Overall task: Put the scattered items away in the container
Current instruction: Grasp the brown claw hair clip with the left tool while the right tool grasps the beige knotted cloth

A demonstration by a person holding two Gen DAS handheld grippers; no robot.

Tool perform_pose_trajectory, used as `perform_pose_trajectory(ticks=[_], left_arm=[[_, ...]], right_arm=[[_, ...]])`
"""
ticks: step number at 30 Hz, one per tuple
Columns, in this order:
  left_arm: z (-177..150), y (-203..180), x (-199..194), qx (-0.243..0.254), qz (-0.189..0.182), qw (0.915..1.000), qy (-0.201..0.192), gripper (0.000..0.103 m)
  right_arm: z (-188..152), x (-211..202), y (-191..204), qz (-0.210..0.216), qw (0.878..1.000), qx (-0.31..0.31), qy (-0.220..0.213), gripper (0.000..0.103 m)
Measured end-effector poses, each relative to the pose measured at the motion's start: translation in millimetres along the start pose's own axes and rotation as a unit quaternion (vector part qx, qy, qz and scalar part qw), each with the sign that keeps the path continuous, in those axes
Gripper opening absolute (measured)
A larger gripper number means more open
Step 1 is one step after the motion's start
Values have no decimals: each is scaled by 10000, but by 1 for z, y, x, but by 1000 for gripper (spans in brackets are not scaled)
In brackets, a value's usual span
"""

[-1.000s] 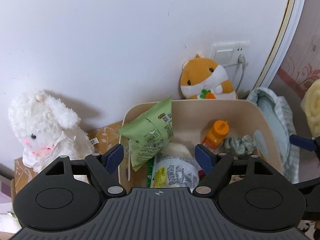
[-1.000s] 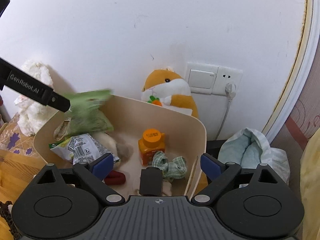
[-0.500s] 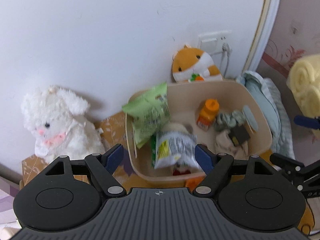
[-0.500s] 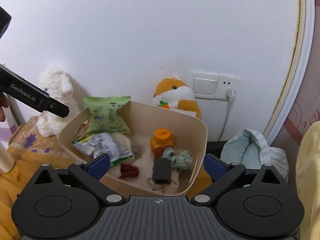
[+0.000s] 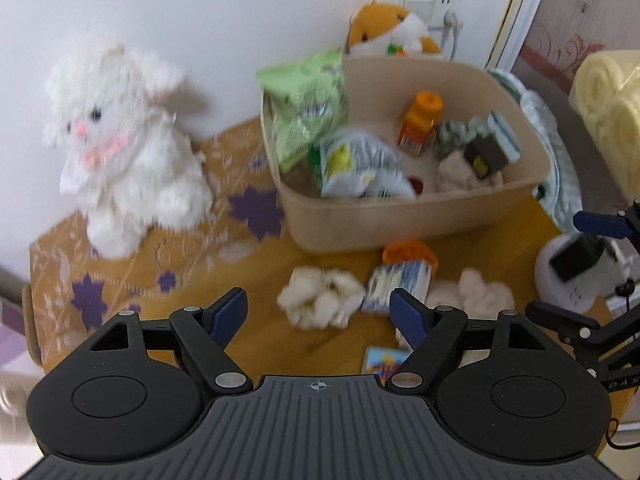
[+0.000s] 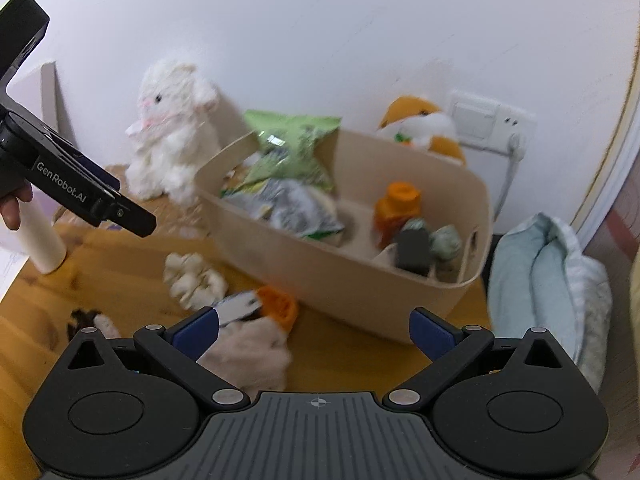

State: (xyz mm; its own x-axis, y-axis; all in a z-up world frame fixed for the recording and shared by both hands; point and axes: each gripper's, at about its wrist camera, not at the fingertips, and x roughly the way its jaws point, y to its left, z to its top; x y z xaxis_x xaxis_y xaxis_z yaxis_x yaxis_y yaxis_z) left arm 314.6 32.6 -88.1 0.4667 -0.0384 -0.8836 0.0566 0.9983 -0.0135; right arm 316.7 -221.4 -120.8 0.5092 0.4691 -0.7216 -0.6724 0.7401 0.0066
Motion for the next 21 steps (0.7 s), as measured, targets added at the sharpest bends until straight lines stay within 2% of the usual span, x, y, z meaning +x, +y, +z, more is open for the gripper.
perform_pose_trajectory(ticks=[5,8,12,21], left_arm=[[-28,12,7,-74,88,9995,284,80],[-47,24,10,-439,33,9978,503,80],[-74,36,19,-1106,107,9907,789,80],[-104,33,45,-2011,125,9715,1247,80]], right_arm=[[-8,9,15,108,9999,-22,112,103],[-13,15,21,147,9998,-3,157,103],[-18,22,24,172,9995,48,246,103],[-24,35,33,84,9994,-87,310,103]])
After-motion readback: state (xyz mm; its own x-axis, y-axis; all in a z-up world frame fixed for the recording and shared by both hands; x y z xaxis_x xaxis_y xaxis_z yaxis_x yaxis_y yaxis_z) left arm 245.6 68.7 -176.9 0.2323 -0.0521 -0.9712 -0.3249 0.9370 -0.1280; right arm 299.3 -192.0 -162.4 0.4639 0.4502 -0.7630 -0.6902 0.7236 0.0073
